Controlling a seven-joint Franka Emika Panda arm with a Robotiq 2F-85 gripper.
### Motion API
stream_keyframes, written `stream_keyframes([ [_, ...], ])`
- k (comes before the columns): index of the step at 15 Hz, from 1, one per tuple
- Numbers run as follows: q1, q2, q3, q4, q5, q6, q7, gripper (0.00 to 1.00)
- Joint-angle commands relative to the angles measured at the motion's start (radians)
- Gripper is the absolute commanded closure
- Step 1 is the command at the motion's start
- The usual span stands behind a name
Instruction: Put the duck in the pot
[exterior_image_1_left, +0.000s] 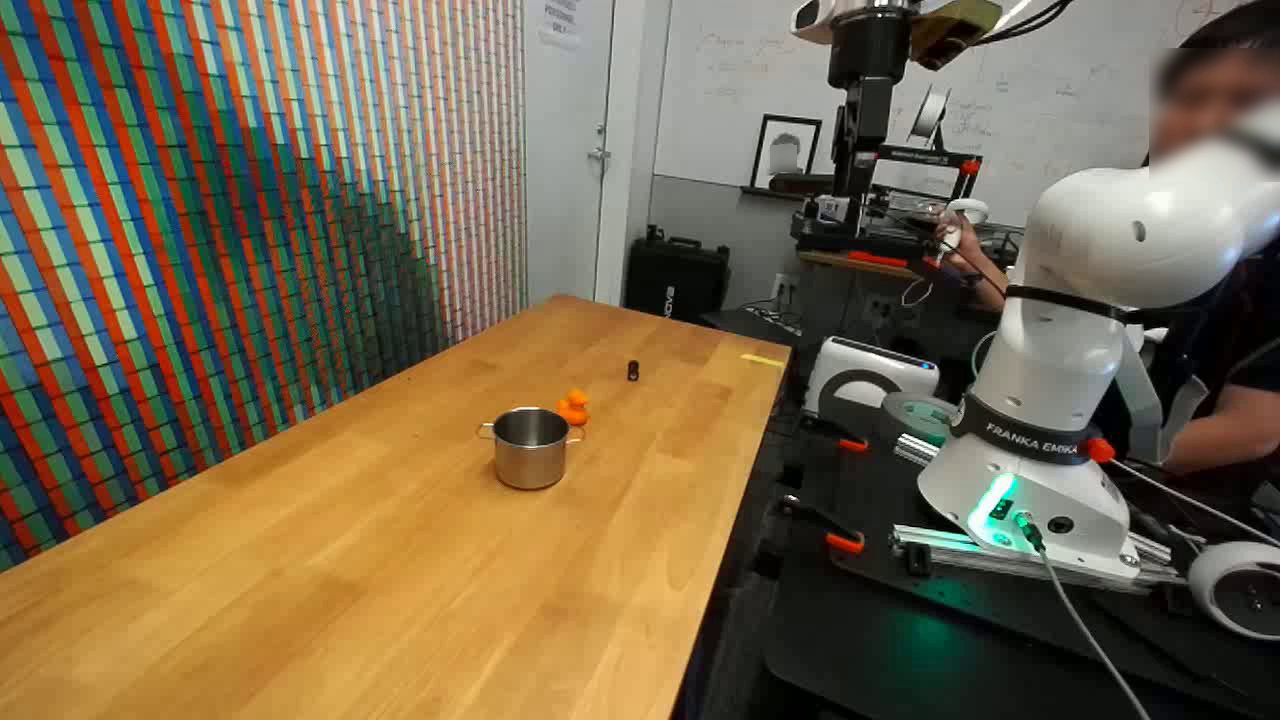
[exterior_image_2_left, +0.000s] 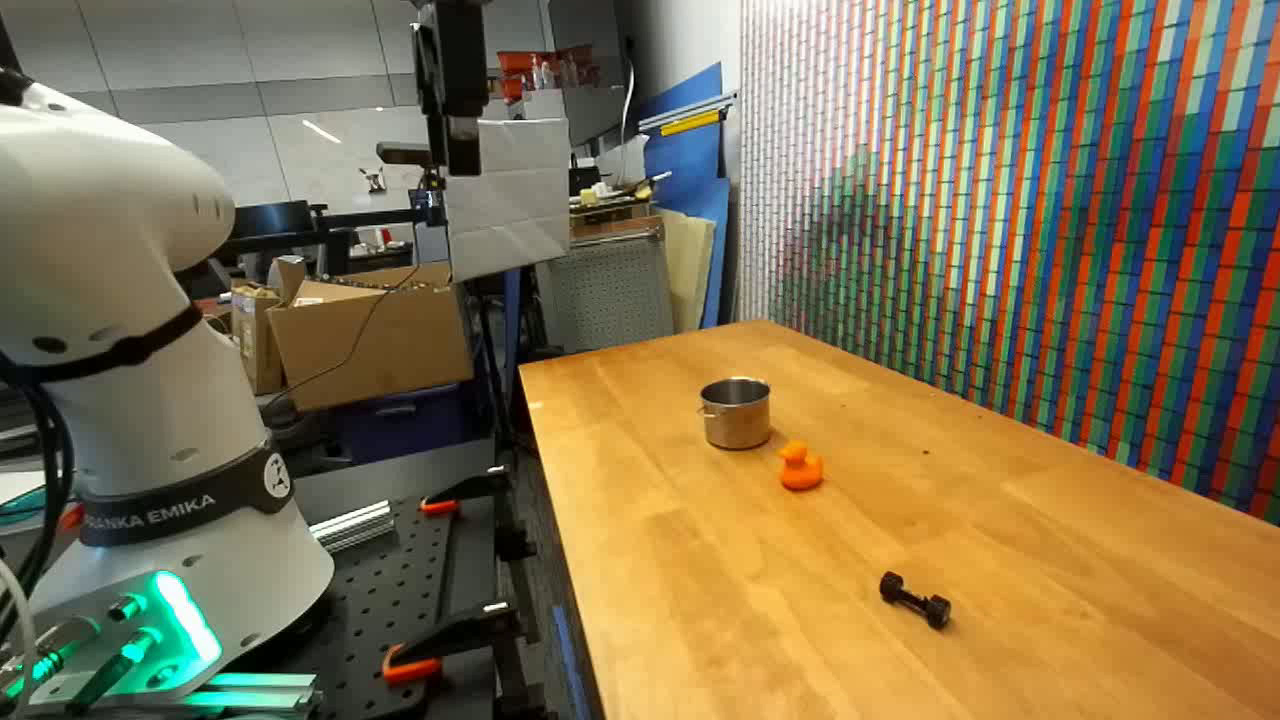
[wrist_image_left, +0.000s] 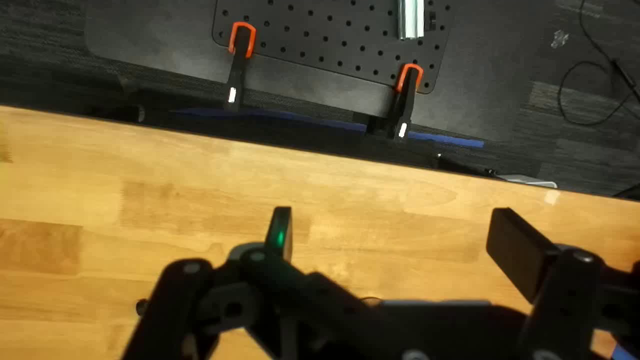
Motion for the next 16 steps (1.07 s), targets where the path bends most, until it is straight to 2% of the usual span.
stream_keyframes([
  [1,0.001,0.001,0.000,0.003,0.000,-0.001,0.001,0.00],
  [6,0.001,0.000,0.000,0.004,0.000,-0.001,0.001,0.00],
  [8,0.009,0.032,0.011,-0.007,-0.004,0.052,0.001,0.00],
  [12,0.054,0.261,0.069,0.052,-0.019,0.376,-0.006,0.00],
  [16,0.057,0.490,0.117,0.091,-0.038,0.636,0.012,0.00],
])
